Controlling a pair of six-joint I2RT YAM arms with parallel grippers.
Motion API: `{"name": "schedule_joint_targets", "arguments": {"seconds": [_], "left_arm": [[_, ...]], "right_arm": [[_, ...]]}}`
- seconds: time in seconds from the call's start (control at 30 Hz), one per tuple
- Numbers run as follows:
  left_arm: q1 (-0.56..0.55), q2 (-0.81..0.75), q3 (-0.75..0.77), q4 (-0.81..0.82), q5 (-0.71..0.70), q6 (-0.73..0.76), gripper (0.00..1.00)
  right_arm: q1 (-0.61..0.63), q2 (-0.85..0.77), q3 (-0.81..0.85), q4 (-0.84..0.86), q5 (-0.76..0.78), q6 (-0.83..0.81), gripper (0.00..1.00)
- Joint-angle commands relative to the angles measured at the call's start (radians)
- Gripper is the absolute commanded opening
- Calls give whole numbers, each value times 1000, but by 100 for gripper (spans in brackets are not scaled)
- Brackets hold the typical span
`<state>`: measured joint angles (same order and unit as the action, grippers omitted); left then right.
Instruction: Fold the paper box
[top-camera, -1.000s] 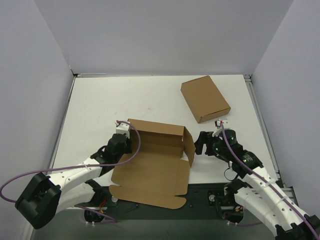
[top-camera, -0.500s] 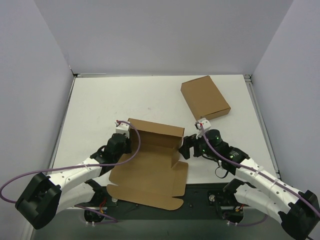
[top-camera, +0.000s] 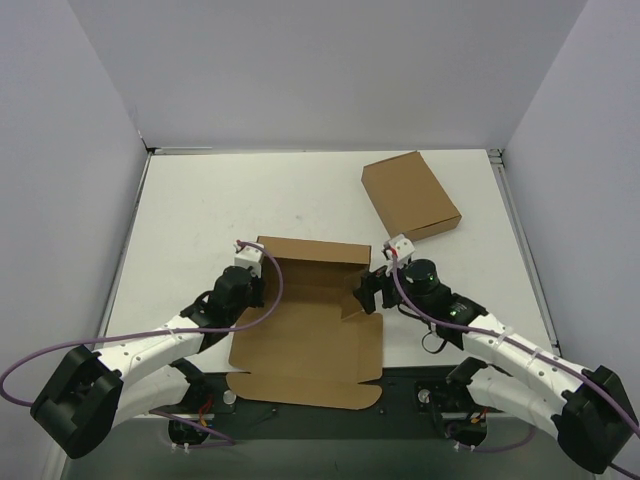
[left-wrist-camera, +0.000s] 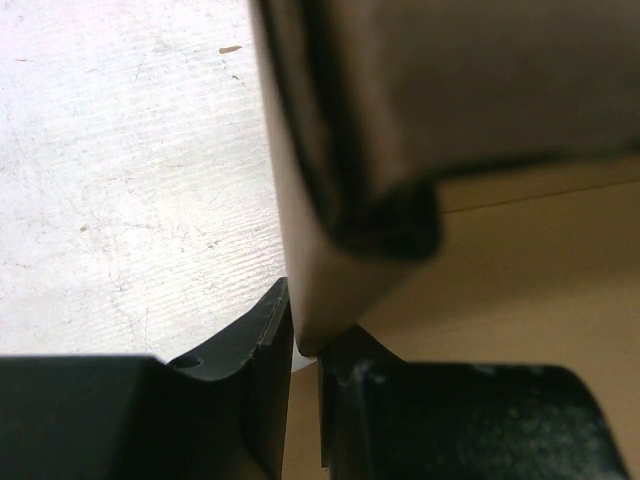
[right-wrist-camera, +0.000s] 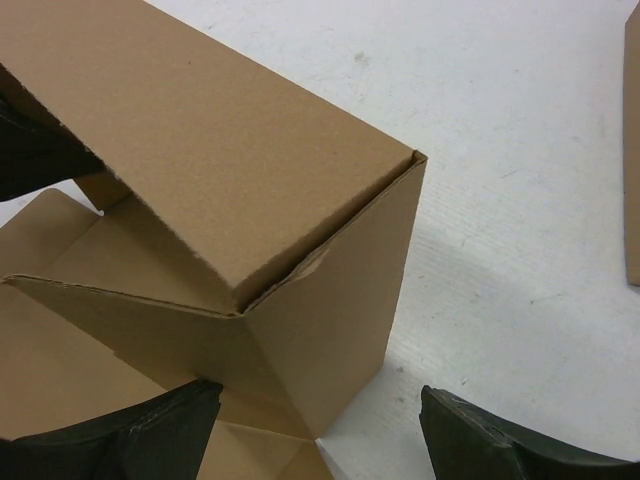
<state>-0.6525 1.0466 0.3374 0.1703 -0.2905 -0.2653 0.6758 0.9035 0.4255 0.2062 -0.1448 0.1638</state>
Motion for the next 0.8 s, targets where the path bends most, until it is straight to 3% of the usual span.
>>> {"name": "schedule_joint_targets", "arguments": {"seconds": [0.0, 0.77], "left_arm": [[-2, -8, 2, 110, 106, 24, 22], [1, 30, 23, 112, 139, 41, 22]], "right_arm": [[-5, 43, -5, 165, 22, -67, 84], [-122, 353, 28, 567, -180, -101, 79]]}}
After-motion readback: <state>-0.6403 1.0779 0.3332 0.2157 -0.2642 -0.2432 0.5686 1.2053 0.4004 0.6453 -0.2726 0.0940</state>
